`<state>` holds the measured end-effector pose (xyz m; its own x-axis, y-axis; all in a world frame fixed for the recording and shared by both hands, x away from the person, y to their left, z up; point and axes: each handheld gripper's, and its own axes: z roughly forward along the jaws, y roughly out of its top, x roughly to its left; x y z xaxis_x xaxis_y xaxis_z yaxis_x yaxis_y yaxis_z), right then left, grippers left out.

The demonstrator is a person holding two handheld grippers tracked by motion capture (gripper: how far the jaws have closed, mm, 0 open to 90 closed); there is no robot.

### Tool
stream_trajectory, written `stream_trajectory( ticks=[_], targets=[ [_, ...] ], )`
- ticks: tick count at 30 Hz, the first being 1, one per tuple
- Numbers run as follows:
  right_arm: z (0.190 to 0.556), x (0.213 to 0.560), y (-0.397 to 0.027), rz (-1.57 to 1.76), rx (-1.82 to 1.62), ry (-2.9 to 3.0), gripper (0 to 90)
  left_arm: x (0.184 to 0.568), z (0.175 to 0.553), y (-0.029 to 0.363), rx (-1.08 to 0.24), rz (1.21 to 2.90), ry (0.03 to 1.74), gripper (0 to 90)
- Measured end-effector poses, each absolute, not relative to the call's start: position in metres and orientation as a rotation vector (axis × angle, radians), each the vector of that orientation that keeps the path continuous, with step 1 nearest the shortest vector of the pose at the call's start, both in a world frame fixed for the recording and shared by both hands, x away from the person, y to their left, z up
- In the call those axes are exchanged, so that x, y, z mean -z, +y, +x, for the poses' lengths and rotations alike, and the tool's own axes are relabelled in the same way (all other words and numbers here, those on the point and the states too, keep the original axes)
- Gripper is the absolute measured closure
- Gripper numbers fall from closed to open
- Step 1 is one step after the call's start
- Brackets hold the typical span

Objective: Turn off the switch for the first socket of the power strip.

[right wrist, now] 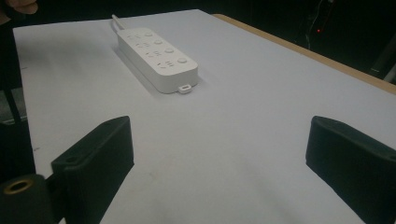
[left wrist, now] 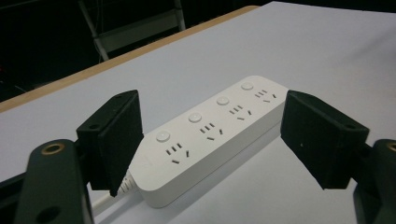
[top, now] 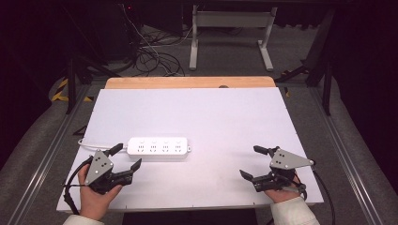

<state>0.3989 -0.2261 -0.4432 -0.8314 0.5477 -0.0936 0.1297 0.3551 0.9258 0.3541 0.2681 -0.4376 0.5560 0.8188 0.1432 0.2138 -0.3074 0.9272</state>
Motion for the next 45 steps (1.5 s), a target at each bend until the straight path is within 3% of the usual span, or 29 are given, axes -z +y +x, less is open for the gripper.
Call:
stream_trajectory(
  ticks=[26, 34, 45],
  targets=[
    [0.398, 0.443, -0.225, 0.571, -1.479, 2.246, 12.5, 0.430, 0.354, 0.267, -0.722, 1.840, 0.852, 24.8],
    [0.397, 0.442, -0.225, 0.568, -1.479, 2.244, 12.5, 0.425, 0.355, 0.267, -0.737, 1.868, 0.831, 34.4],
    [0.398, 0.443, -0.224, 0.576, -1.475, 2.251, 12.4, 0.410, 0.362, 0.270, -0.691, 1.878, 0.865, 36.1]
  ],
)
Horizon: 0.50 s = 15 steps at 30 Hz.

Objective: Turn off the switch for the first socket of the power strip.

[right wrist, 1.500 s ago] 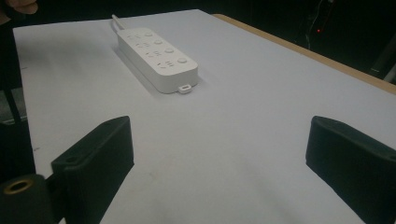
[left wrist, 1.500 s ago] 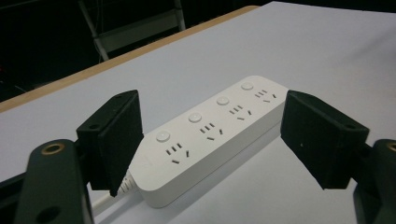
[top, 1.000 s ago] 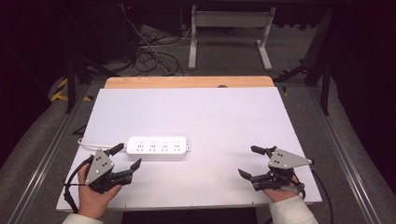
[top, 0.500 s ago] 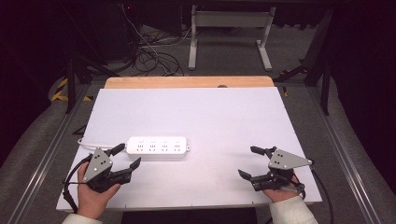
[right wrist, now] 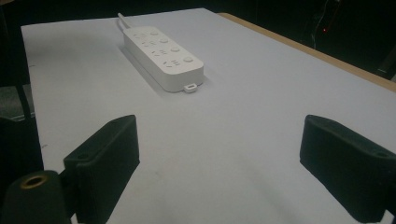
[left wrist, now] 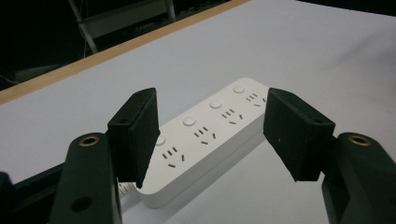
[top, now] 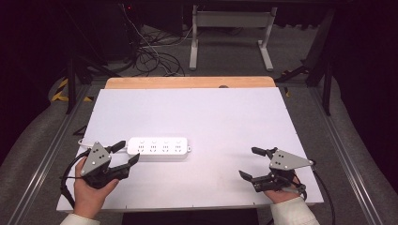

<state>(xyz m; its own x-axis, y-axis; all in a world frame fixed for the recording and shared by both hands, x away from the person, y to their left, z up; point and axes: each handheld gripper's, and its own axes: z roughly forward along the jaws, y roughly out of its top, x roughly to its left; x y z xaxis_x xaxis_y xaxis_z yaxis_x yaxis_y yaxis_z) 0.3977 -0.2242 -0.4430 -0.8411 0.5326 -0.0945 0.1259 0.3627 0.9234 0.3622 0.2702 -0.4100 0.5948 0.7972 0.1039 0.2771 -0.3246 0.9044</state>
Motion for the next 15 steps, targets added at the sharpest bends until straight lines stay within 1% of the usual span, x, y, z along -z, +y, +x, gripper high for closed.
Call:
stream_trajectory(
  ticks=[15],
  targets=[
    [0.398, 0.444, -0.223, 0.568, -1.477, 2.260, 12.4, 0.396, 0.380, 0.273, -0.665, 1.893, 0.874, 35.1]
  ],
)
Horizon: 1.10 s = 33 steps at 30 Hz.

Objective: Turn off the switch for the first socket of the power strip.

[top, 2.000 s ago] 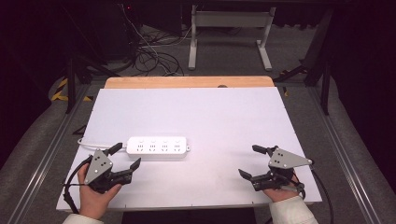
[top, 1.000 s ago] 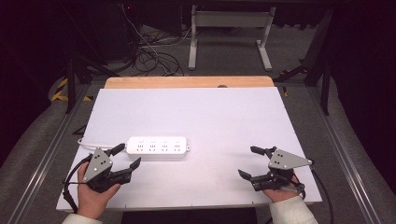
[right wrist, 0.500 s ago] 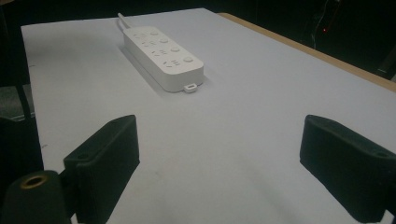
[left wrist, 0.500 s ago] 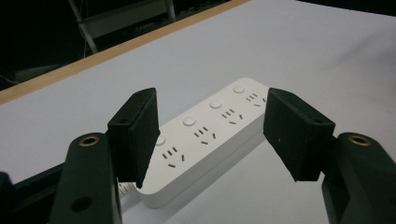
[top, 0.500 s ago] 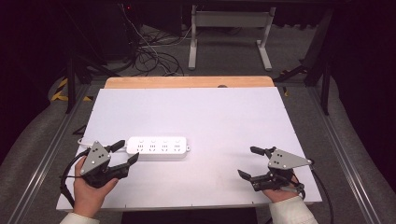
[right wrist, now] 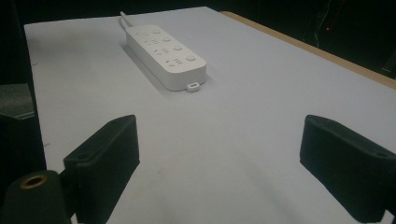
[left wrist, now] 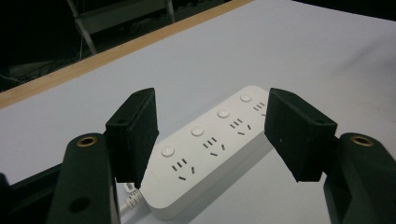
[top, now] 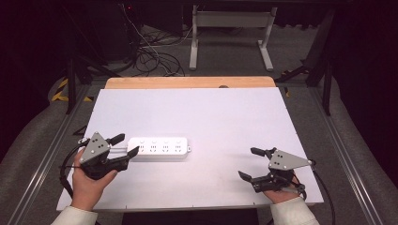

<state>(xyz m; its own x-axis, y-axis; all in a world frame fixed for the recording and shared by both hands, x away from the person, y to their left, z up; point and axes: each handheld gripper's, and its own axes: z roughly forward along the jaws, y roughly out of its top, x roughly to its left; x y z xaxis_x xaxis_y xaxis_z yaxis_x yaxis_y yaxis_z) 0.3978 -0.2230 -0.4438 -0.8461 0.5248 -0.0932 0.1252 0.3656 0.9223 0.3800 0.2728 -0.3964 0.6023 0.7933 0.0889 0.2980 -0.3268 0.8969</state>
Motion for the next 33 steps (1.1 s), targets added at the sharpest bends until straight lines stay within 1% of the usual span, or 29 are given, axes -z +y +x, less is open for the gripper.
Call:
stream_trajectory(
  ticks=[6, 8, 11, 15, 18, 19, 21, 22, 23, 30, 33],
  targets=[
    [0.397, 0.443, -0.224, 0.568, -1.478, 2.257, 12.4, 0.393, 0.384, 0.273, -0.671, 1.883, 0.887, 34.8],
    [0.397, 0.444, -0.223, 0.567, -1.477, 2.260, 12.4, 0.391, 0.386, 0.273, -0.670, 1.894, 0.900, 36.2],
    [0.397, 0.444, -0.223, 0.565, -1.480, 2.260, 12.4, 0.389, 0.389, 0.272, -0.679, 1.895, 0.904, 41.2],
    [0.397, 0.443, -0.223, 0.566, -1.478, 2.260, 12.5, 0.385, 0.396, 0.272, -0.631, 1.907, 0.933, 40.9],
    [0.397, 0.444, -0.223, 0.562, -1.478, 2.261, 12.4, 0.382, 0.402, 0.273, -0.571, 1.927, 0.930, 46.4],
    [0.397, 0.444, -0.223, 0.562, -1.479, 2.261, 12.4, 0.381, 0.404, 0.272, -0.565, 1.931, 0.934, 46.6],
    [0.397, 0.443, -0.223, 0.562, -1.480, 2.258, 12.4, 0.379, 0.407, 0.271, -0.587, 1.947, 0.942, 50.4],
    [0.397, 0.443, -0.223, 0.562, -1.480, 2.258, 12.4, 0.378, 0.409, 0.270, -0.594, 1.953, 0.946, 50.4],
    [0.397, 0.443, -0.223, 0.562, -1.480, 2.258, 12.4, 0.377, 0.410, 0.270, -0.574, 1.964, 0.944, 51.6],
    [0.397, 0.444, -0.223, 0.561, -1.479, 2.259, 12.5, 0.376, 0.421, 0.266, -0.562, 2.017, 0.950, 55.8],
    [0.397, 0.443, -0.224, 0.559, -1.479, 2.258, 12.4, 0.378, 0.428, 0.266, -0.538, 2.044, 0.962, 61.3]
  ],
)
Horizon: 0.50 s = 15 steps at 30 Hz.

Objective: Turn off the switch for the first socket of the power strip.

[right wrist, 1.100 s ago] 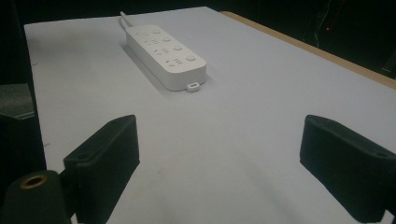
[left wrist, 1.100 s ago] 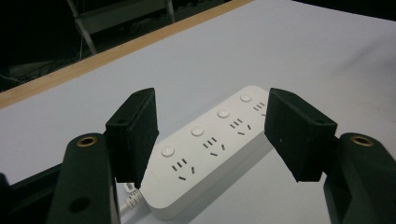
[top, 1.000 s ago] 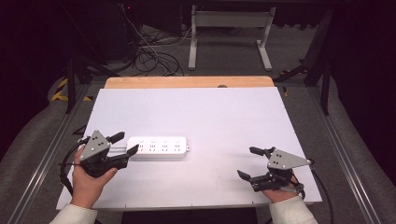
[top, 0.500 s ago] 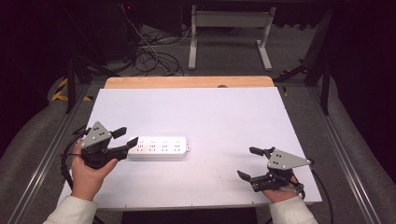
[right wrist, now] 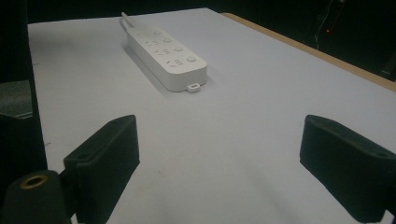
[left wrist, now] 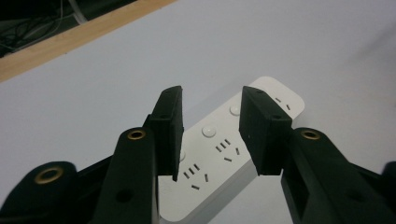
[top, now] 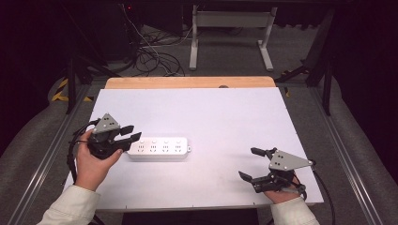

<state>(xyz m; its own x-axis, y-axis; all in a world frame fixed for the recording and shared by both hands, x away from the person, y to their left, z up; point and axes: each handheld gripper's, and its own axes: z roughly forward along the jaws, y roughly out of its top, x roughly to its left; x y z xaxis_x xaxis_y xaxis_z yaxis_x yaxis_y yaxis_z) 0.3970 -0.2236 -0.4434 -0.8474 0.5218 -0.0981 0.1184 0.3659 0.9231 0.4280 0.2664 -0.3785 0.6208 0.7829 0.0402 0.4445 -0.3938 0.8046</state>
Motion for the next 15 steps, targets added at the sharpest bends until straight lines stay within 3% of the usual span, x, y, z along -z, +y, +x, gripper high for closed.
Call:
stream_trajectory(
  ticks=[12, 15],
  targets=[
    [0.397, 0.443, -0.224, 0.562, -1.485, 2.259, 12.5, 0.391, 0.454, 0.272, -0.420, 2.112, 1.040, 71.5],
    [0.398, 0.444, -0.224, 0.565, -1.486, 2.261, 12.4, 0.393, 0.460, 0.273, -0.405, 2.145, 1.063, 77.9]
  ],
)
